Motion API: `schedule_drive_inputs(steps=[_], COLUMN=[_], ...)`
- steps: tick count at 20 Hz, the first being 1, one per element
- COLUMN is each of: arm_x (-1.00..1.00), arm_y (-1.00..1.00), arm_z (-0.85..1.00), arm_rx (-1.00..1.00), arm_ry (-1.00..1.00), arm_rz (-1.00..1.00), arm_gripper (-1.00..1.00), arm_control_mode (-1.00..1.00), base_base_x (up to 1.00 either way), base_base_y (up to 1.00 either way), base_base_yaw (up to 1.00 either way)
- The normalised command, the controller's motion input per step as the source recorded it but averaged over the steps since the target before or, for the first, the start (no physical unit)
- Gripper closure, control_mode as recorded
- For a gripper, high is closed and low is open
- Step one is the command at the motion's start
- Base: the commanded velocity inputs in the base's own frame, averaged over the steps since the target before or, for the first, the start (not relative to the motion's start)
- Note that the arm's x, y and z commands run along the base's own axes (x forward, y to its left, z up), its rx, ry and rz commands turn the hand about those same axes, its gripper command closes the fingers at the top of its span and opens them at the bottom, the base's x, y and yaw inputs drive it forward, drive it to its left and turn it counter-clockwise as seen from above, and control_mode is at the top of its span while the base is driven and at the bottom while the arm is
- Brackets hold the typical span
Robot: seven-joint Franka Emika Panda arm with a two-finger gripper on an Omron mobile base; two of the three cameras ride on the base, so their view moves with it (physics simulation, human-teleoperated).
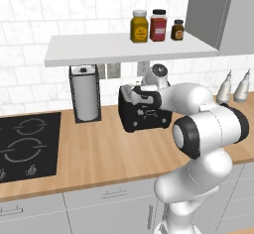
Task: Start the toaster. Once the lever pops up, take the bread to the plate on the dining counter.
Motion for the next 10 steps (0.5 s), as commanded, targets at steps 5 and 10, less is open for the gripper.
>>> schedule_drive_inputs(steps=[5, 10], arm_x=[0.0, 0.0], arm_y=[0.0, 0.0], arm_z=[0.0, 0.0], arm_rx=[0.0, 0.0], arm_ry=[0.0, 0.0], arm_rz=[0.0, 0.0], arm_gripper=[-1.0, -1.0], arm_control_mode=[-1.0, -1.0], base_base_x=[0.0, 0.0], base_base_y=[0.0, 0.0], base_base_yaw=[0.0, 0.0])
